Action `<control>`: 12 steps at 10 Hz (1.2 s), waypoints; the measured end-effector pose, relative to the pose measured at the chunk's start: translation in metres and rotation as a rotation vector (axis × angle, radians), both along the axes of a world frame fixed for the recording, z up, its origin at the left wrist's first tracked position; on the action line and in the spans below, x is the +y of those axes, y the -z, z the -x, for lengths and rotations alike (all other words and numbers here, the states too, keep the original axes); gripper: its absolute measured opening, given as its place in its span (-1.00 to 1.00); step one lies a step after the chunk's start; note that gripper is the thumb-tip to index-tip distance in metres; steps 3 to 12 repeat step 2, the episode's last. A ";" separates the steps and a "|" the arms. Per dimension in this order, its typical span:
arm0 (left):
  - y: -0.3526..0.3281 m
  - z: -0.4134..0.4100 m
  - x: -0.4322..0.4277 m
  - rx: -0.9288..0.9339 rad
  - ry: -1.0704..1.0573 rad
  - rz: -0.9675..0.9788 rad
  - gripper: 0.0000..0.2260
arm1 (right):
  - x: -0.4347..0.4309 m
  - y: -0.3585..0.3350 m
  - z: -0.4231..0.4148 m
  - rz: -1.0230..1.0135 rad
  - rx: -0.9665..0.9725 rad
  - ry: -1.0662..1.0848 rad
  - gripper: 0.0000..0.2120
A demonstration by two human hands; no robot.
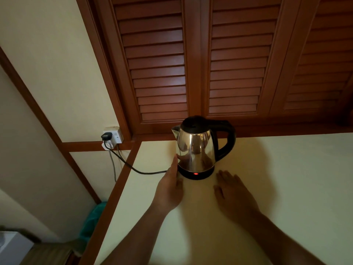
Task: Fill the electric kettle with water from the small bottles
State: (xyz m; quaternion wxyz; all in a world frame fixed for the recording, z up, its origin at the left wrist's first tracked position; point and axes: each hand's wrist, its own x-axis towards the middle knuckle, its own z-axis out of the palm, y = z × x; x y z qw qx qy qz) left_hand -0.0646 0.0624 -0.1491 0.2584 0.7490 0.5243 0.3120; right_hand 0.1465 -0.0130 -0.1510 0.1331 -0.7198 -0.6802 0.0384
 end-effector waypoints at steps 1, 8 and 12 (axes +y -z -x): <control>0.003 0.002 0.002 0.015 0.034 0.018 -0.27 | 0.002 0.002 -0.001 0.003 -0.024 -0.007 -0.45; -0.001 0.004 -0.003 0.031 0.050 0.025 -0.26 | 0.000 -0.001 0.000 0.004 -0.012 0.011 -0.45; -0.001 0.004 -0.003 0.031 0.050 0.025 -0.26 | 0.000 -0.001 0.000 0.004 -0.012 0.011 -0.45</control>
